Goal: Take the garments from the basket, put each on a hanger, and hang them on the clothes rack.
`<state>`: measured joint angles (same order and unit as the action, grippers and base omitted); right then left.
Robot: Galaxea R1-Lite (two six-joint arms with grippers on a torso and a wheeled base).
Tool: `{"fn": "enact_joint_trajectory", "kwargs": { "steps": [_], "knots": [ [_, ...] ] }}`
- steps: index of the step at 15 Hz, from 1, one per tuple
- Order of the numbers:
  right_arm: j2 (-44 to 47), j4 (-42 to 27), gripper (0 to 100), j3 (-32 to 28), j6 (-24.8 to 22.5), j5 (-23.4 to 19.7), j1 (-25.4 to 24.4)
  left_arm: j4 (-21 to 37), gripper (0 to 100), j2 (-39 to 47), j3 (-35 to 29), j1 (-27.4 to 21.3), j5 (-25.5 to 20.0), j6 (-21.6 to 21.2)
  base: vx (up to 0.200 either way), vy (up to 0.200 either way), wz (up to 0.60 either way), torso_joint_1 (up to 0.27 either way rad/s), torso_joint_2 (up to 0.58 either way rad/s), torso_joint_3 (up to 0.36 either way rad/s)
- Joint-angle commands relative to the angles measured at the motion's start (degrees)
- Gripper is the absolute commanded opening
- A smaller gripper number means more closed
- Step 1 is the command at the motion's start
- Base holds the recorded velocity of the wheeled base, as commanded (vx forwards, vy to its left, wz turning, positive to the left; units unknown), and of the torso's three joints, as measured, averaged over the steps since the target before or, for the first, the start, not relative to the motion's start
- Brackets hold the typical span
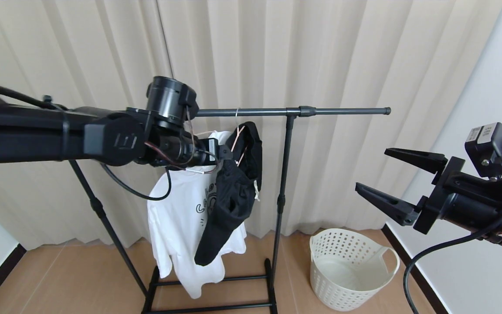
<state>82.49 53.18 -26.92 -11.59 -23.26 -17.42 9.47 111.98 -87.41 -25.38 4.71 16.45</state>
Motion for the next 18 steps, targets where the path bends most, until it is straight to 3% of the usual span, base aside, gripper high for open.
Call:
{"fn": "enact_joint_trajectory", "kwargs": {
  "steps": [1,5,7,9,14,15,18],
  "knots": [
    [-1.4,-0.1,100,0.2,0.0,0.0,-0.1,0.2,100,-21.6,16.1,0.1,0.0,-1.2,0.0,0.0,0.0,0.0,0.0,0.0],
    [-8.1,-2.9,100,2.4,0.0,0.4,-0.1,0.0,100,-42.6,35.8,0.0,-0.3,-2.8,0.0,0.0,0.0,0.0,0.0,0.0],
    [-16.0,-9.1,100,3.1,0.0,1.1,-0.1,0.0,100,-53.4,45.3,0.1,-0.6,-5.9,0.0,0.0,0.0,0.0,0.0,0.0],
    [-24.5,-20.0,100,3.6,0.0,2.6,-0.2,-0.2,100,-61.8,53.8,-0.1,-0.8,-8.8,0.0,0.0,0.0,0.0,0.0,0.0],
    [-44.9,-45.2,100,6.1,0.0,6.0,-0.7,-0.2,100,-80.3,69.4,-1.0,-1.5,-9.4,0.0,0.0,0.0,0.0,0.0,0.0],
    [-48.7,-48.5,100,8.1,0.0,6.4,-0.7,0.0,100,-84.6,72.6,-1.1,-2.0,-9.4,0.0,0.0,0.0,0.0,0.0,0.0],
    [-55.9,-49.7,100,15.1,0.0,7.2,0.0,0.5,100,-93.2,79.0,-1.1,-2.0,-10.4,0.0,0.0,0.0,0.0,0.0,0.0]
  ]
}}
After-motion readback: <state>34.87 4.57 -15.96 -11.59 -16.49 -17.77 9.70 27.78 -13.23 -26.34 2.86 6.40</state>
